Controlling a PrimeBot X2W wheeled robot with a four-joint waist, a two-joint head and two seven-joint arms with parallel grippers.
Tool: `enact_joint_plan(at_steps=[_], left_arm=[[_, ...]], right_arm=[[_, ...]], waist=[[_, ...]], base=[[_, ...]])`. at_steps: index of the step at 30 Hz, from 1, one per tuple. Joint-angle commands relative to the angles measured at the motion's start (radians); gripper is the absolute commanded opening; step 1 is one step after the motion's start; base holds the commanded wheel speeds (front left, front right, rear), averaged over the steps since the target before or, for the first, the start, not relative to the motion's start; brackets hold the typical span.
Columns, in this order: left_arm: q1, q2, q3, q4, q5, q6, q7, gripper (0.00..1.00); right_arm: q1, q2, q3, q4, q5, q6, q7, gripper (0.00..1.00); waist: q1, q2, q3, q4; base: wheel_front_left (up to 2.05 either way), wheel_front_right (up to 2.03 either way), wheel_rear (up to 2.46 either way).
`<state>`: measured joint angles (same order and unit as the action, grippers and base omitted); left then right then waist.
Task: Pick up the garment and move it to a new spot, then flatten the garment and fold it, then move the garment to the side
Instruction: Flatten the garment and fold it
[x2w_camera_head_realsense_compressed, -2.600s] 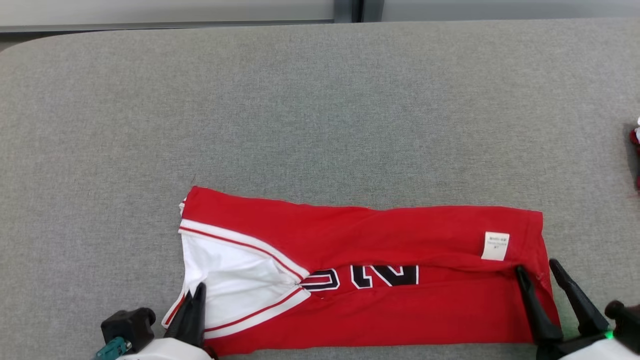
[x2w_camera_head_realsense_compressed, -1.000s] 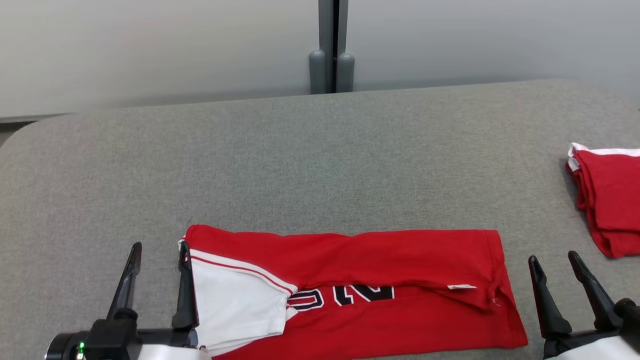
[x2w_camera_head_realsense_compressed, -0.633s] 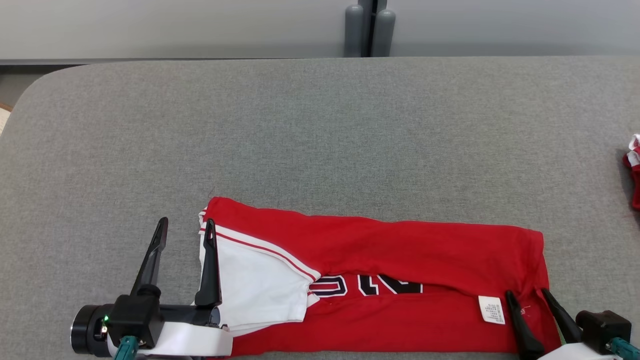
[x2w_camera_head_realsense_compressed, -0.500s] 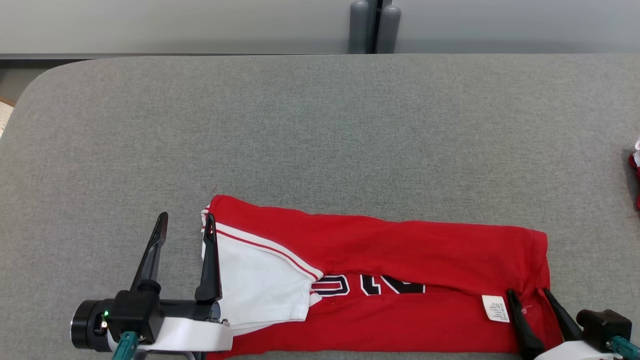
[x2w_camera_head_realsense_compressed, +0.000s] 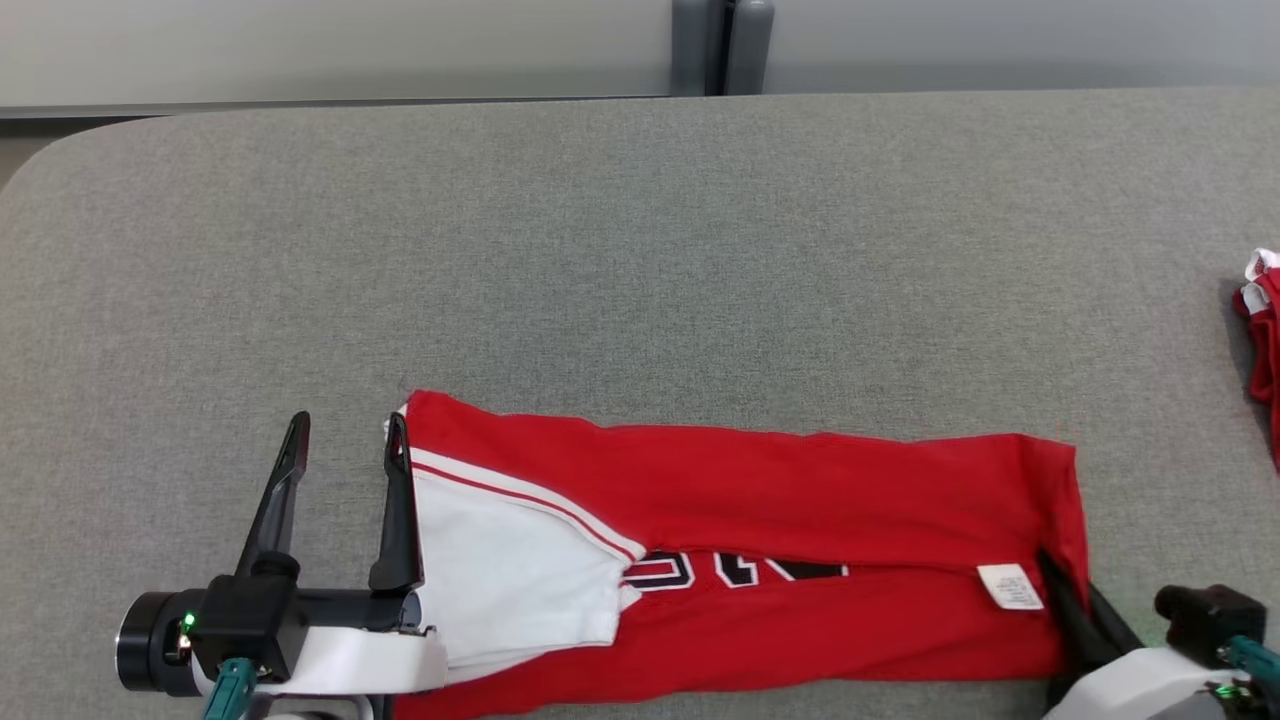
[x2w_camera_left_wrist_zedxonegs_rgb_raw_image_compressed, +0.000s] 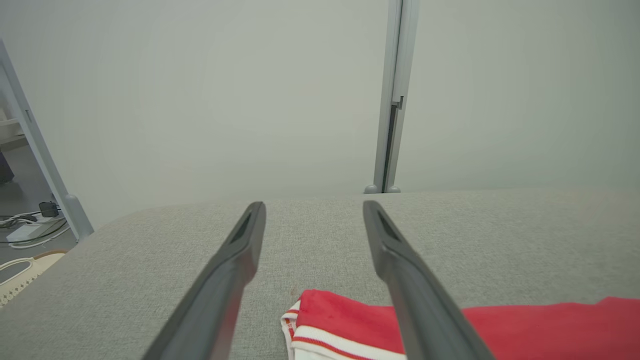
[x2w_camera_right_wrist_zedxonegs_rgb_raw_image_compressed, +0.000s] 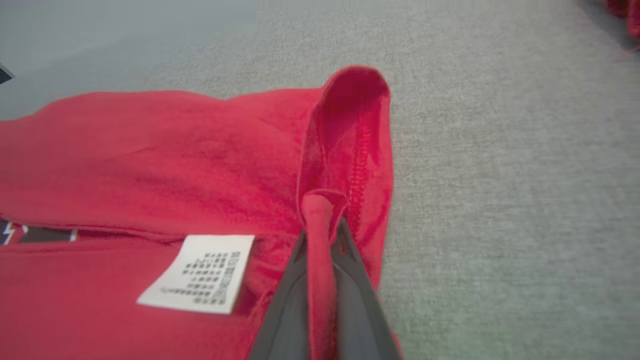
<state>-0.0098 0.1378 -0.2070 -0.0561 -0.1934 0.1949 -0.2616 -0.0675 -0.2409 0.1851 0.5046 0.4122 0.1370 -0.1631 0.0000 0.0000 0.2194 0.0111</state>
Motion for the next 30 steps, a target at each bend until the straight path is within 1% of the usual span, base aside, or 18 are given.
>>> enact_joint_plan(at_steps=[1, 6, 9, 13, 16, 19, 23, 26, 30], left_arm=[[-0.010, -0.002, 0.008, -0.004, 0.008, -0.004, -0.004, 1.00], [0.002, -0.008, 0.023, -0.006, 0.014, -0.010, -0.004, 1.00], [0.006, -0.010, 0.026, -0.005, 0.017, -0.009, -0.004, 1.00], [0.012, -0.012, 0.034, -0.003, 0.021, -0.017, -0.004, 1.00], [0.021, -0.012, 0.041, -0.002, 0.023, -0.022, -0.004, 1.00], [0.025, -0.012, 0.043, -0.001, 0.026, -0.027, -0.004, 1.00], [0.026, -0.015, 0.039, 0.003, 0.028, -0.035, -0.004, 1.00], [0.016, -0.020, 0.030, 0.005, 0.032, -0.045, -0.004, 1.00], [0.001, -0.027, 0.018, 0.007, 0.035, -0.054, -0.004, 1.00]], right_arm=[[0.006, -0.042, -0.036, 0.004, 0.009, -0.012, -0.004, 0.00], [0.043, -0.105, -0.131, -0.029, 0.005, -0.008, -0.007, 0.00], [0.053, -0.121, -0.161, -0.043, 0.000, -0.008, -0.006, 0.00], [0.056, -0.123, -0.174, -0.113, -0.011, -0.008, 0.005, 0.00], [0.047, -0.102, -0.149, -0.220, -0.028, -0.007, 0.032, 0.00], [0.035, -0.066, -0.095, -0.345, -0.041, -0.007, 0.093, 0.00], [0.007, 0.006, 0.036, -0.462, -0.030, -0.007, 0.172, 0.00], [-0.027, 0.065, 0.156, -0.478, -0.006, -0.007, 0.196, 0.00], [-0.081, 0.132, 0.321, -0.427, 0.038, -0.007, 0.193, 0.00]], waist=[[0.0000, 0.0000, -0.002, -0.007], [0.0000, 0.0000, -0.009, -0.024], [0.0000, 0.0000, -0.013, -0.029], [0.0000, 0.0000, -0.029, -0.039], [0.0000, 0.0000, -0.044, -0.047], [0.0000, 0.0000, -0.058, -0.050], [0.0000, 0.0000, -0.069, -0.040], [0.0000, 0.0000, -0.068, -0.021], [0.0000, 0.0000, -0.051, 0.017]], base=[[0.00, 0.00, 0.00], [0.00, 0.00, 0.00], [0.00, 0.00, 0.00], [0.00, 0.00, 0.00], [0.00, 0.00, 0.00], [0.00, 0.00, 0.00], [0.00, 0.00, 0.00], [0.00, 0.00, 0.00], [0.00, 0.00, 0.00]])
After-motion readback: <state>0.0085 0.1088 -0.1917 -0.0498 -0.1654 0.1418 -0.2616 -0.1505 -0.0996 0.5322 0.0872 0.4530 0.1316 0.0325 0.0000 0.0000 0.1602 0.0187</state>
